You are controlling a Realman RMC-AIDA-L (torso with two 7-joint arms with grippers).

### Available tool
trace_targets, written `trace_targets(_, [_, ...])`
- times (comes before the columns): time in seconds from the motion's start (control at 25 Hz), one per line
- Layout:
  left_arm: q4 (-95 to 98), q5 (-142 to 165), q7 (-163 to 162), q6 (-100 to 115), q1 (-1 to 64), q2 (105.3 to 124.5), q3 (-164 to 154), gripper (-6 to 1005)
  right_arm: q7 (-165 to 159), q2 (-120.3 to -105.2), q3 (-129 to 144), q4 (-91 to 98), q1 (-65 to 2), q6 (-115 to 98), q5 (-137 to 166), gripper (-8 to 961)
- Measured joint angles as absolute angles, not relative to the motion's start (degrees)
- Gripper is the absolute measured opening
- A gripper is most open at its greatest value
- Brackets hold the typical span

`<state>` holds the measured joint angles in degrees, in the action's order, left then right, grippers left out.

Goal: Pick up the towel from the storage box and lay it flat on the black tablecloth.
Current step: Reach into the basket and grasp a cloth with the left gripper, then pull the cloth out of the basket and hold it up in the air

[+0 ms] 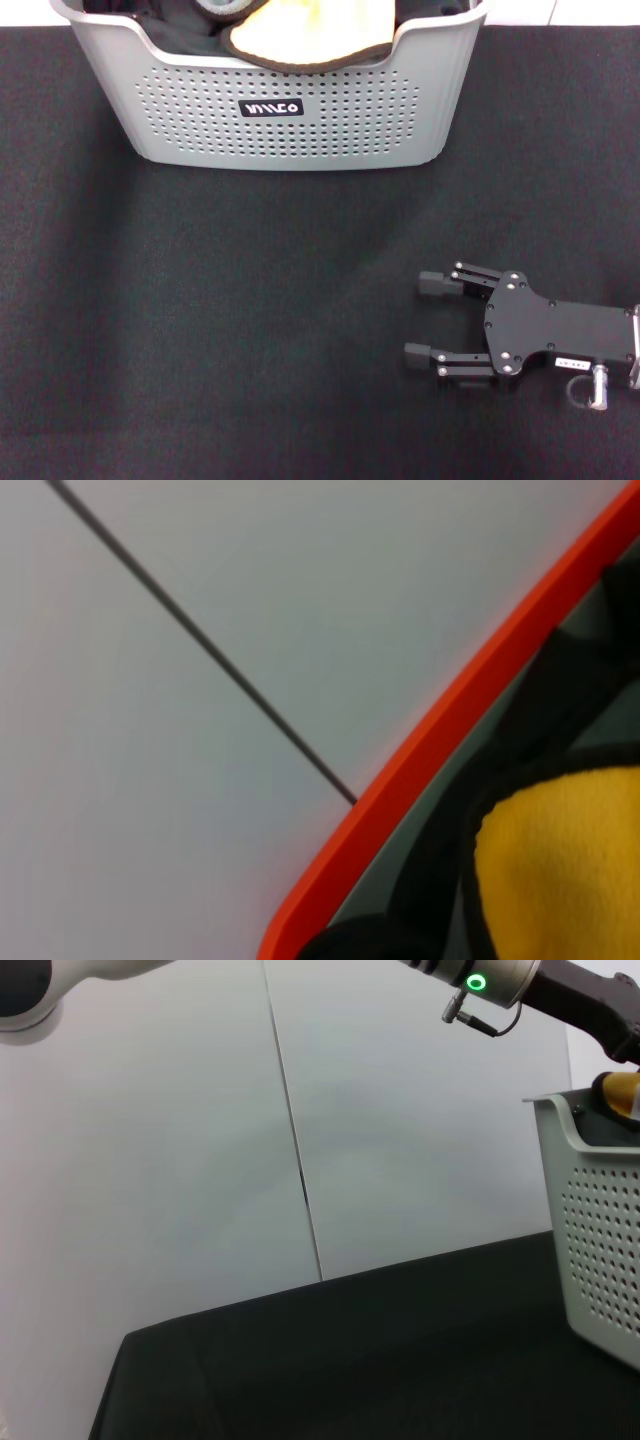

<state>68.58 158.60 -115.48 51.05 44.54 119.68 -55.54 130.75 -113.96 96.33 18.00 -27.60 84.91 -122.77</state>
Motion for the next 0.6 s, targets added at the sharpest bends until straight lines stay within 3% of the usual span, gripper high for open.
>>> trace_targets(0.04, [68.4, 158.6, -115.6, 51.1, 44.7, 119.69, -55.5, 646, 130.8, -113.97, 96.3, 17.8, -27.6, 84.9, -122.8, 826])
trace_targets(0.6, [70.7, 155.2, -116.0, 51.0, 43.4, 119.71, -55.5, 114, 130.9, -113.99, 96.3, 17.7, -27.9, 83.3, -122.9, 825])
